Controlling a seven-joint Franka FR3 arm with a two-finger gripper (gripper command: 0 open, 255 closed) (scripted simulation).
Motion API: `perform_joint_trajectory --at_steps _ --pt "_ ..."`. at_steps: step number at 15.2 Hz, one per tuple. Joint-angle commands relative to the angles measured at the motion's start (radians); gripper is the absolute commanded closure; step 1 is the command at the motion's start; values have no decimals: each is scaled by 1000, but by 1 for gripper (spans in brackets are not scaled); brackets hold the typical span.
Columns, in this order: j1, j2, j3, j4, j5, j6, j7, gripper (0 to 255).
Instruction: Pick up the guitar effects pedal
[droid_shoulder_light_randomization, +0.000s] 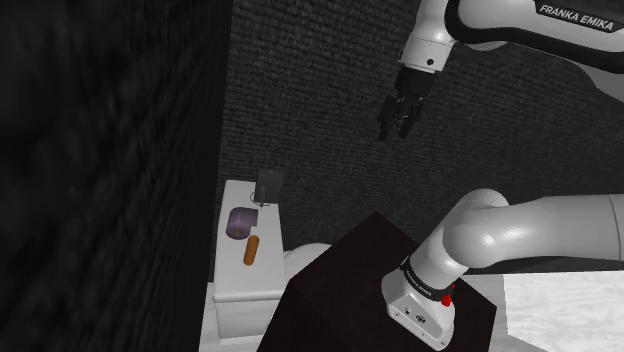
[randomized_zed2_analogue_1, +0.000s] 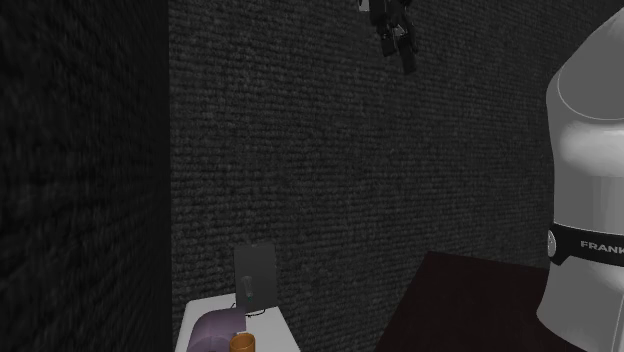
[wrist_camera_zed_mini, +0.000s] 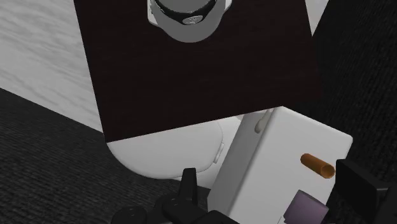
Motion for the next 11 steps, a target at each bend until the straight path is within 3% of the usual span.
perform_joint_trajectory --at_steps 1,11 --pt "0 0 0 0 0 0 0 0" --pt "16 332 -73 0 -45 300 -182 0"
